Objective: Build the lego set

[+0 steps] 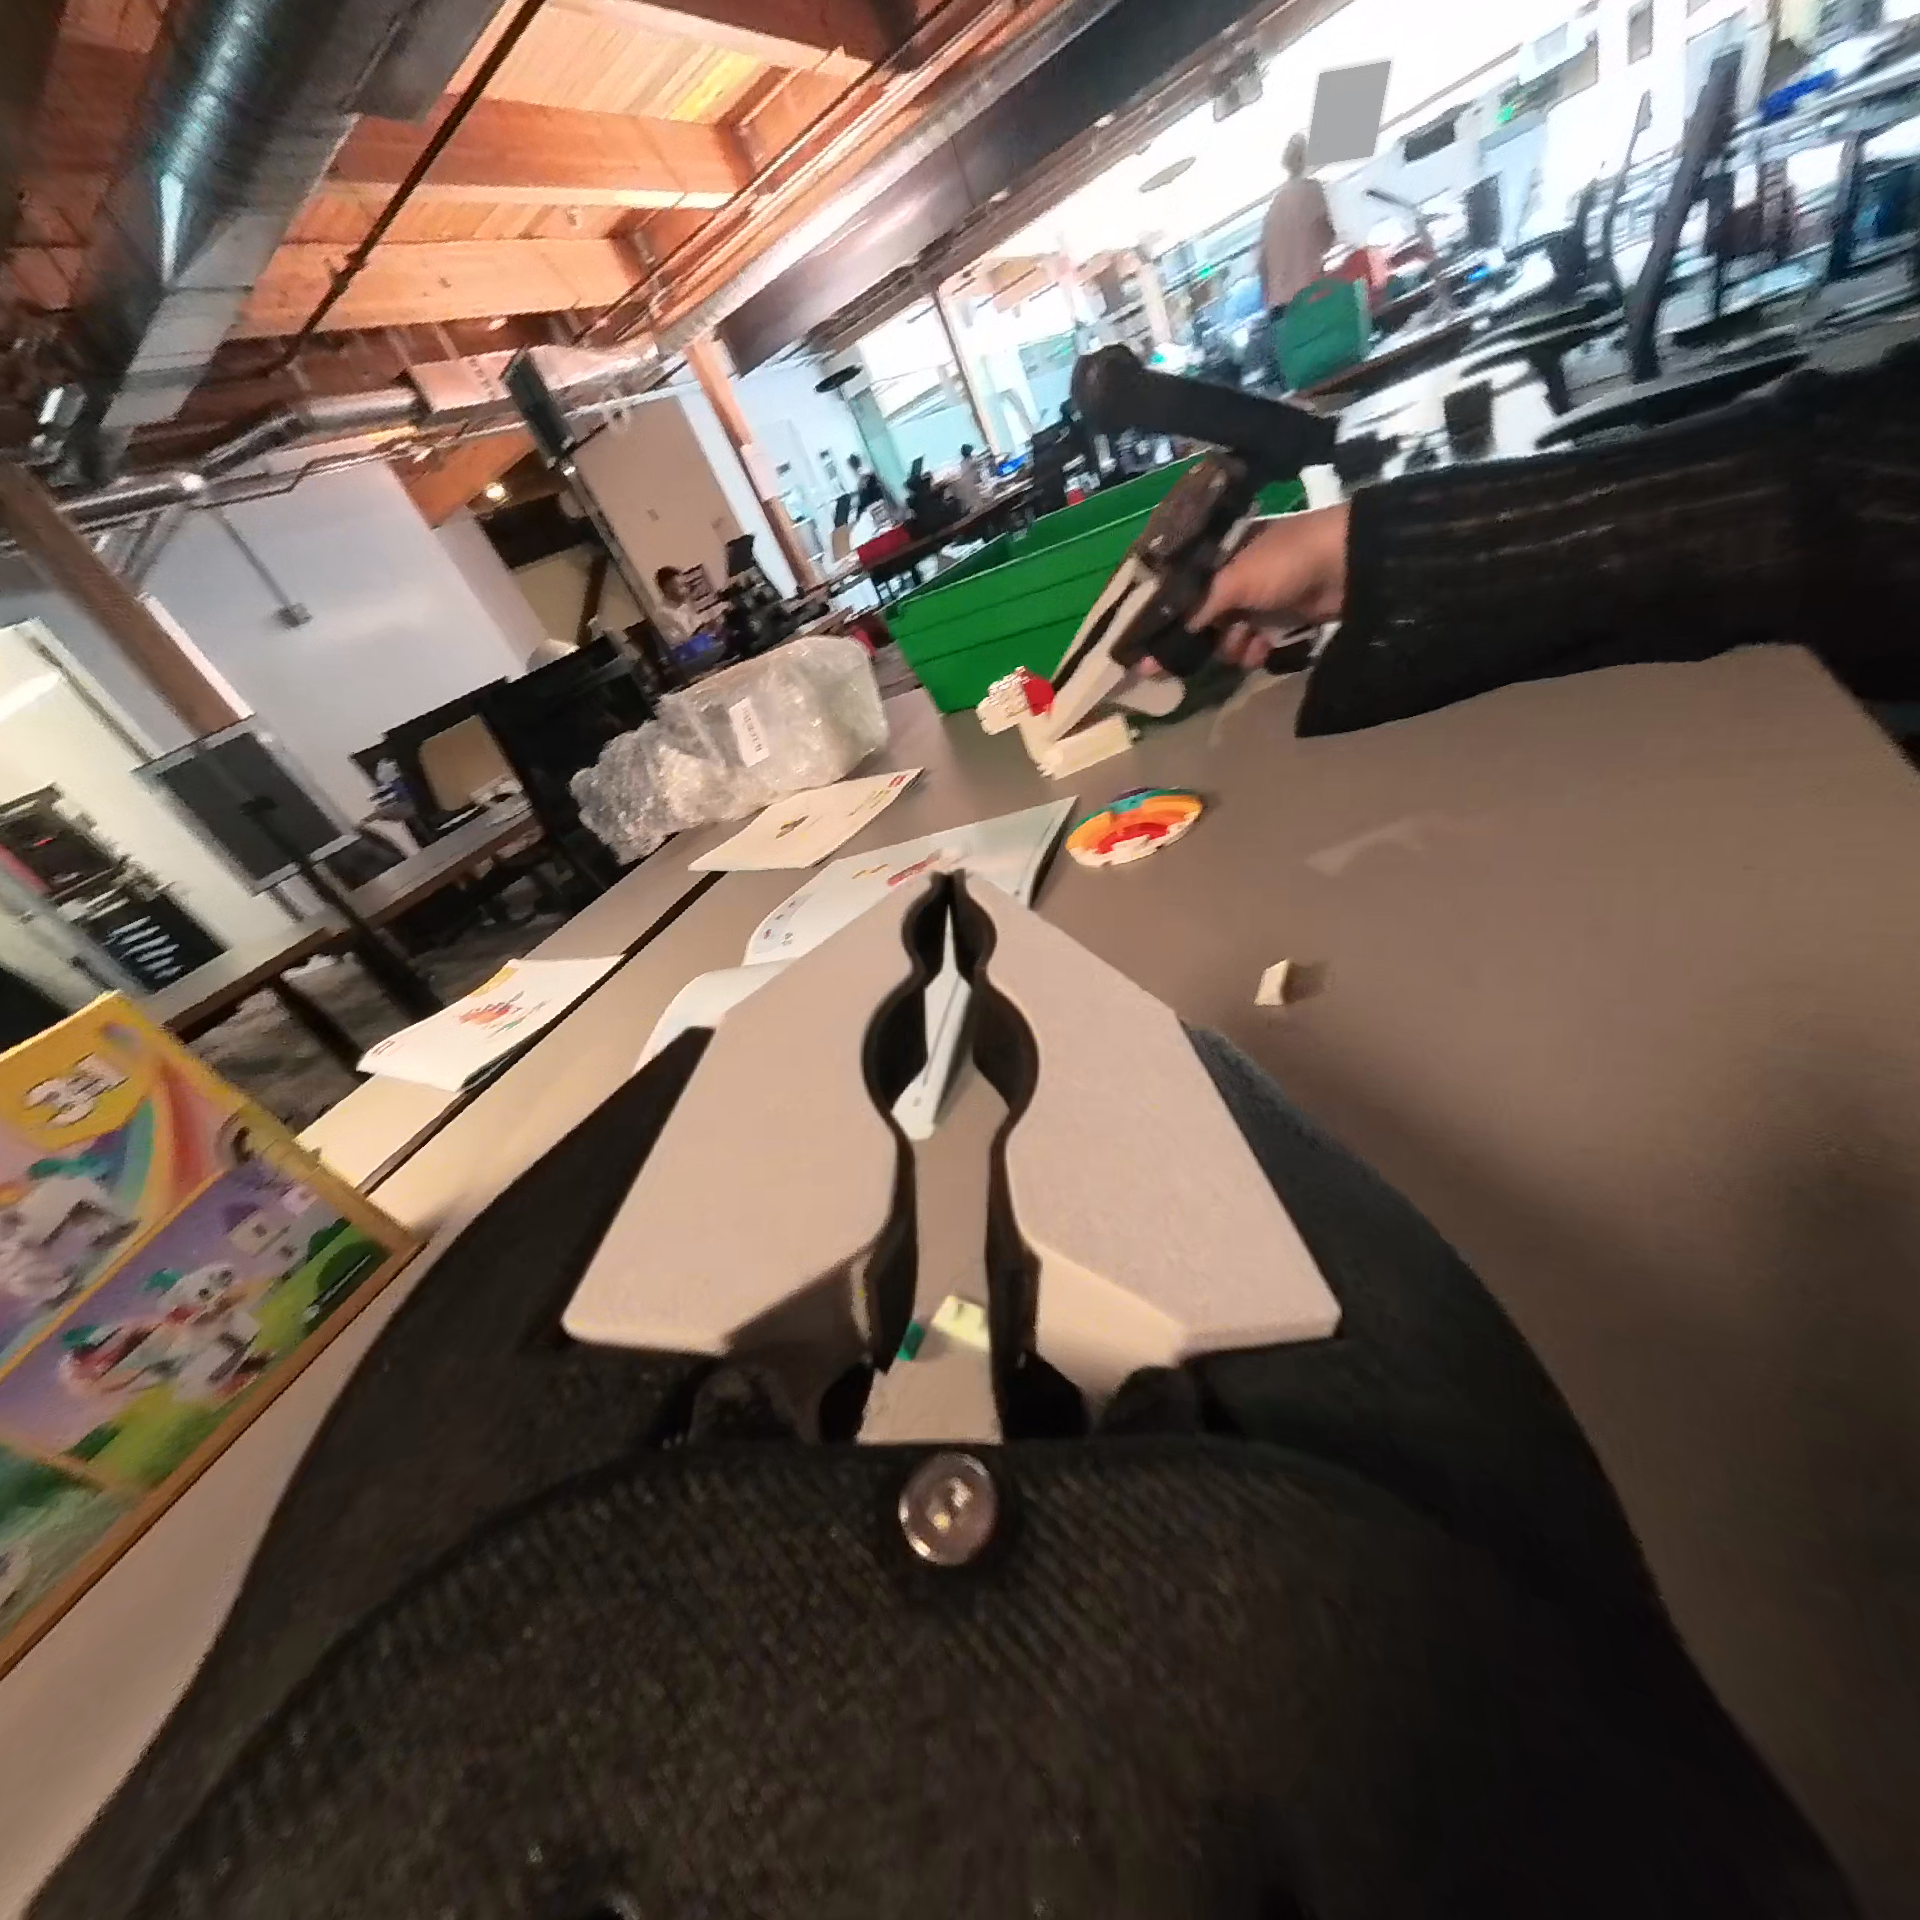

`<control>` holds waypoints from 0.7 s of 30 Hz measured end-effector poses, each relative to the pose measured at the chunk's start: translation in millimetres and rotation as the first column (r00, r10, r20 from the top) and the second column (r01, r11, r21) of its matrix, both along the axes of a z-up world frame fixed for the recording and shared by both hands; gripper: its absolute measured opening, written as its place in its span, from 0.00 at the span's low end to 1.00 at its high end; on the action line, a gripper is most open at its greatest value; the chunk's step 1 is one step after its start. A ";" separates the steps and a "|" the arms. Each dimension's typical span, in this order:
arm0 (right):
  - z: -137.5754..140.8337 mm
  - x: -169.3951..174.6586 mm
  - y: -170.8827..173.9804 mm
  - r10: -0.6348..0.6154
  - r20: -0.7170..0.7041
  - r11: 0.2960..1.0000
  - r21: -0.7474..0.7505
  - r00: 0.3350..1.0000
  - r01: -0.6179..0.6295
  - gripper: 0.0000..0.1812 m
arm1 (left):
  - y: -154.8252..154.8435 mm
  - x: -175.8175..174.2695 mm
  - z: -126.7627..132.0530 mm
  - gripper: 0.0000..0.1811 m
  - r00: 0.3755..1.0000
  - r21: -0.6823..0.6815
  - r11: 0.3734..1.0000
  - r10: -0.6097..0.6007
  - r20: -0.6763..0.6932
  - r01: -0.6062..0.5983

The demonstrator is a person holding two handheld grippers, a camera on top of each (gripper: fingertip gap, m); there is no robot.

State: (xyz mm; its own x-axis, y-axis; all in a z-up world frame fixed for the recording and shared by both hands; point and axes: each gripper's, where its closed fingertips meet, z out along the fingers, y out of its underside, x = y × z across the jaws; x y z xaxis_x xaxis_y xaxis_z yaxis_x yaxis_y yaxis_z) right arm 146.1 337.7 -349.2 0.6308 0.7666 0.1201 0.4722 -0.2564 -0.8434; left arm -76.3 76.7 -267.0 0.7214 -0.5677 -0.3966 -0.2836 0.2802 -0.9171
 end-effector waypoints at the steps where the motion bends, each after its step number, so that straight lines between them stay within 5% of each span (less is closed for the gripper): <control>1: 0.7 0.1 0.0 0.000 -0.010 1.000 -0.005 1.000 0.000 0.10 | -2.6 3.0 -0.2 0.00 1.000 0.006 1.000 -0.025 -0.010 0.025; 5: 29.2 -11.1 -15.6 0.087 -0.095 0.995 0.062 0.992 -0.081 0.10 | -3.5 14.2 -12.8 0.01 0.993 -0.047 0.997 -0.072 -0.090 0.068; 7: 54.8 -29.5 -47.3 0.250 -0.161 0.965 0.129 0.955 -0.230 0.10 | -3.2 24.9 -21.6 0.04 0.990 -0.144 0.985 -0.108 -0.090 0.094; 10: 70.5 -59.8 -121.2 0.558 -0.174 0.829 0.169 0.811 -0.534 0.10 | -6.6 44.8 -32.6 0.11 0.981 -0.320 0.935 -0.185 -0.065 0.155; 15: 37.3 -81.2 -195.5 0.788 -0.069 0.615 0.028 0.612 -0.788 0.10 | -7.4 58.4 -52.7 0.13 0.947 -0.469 0.868 -0.271 -0.171 0.163; 21: 5.3 -85.5 -208.0 0.822 -0.030 0.566 -0.075 0.569 -0.821 0.10 | 4.2 81.3 -69.6 0.11 0.892 -0.599 0.770 -0.407 -0.196 0.220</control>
State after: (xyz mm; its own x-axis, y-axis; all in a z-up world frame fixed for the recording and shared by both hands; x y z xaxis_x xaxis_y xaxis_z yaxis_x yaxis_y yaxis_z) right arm 60.6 129.8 -343.9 -0.2760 0.9602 0.0435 0.5164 0.1863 -0.8359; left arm 5.1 80.9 -336.6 0.3626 -0.9255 -0.1095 -0.5531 -0.1191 -0.8245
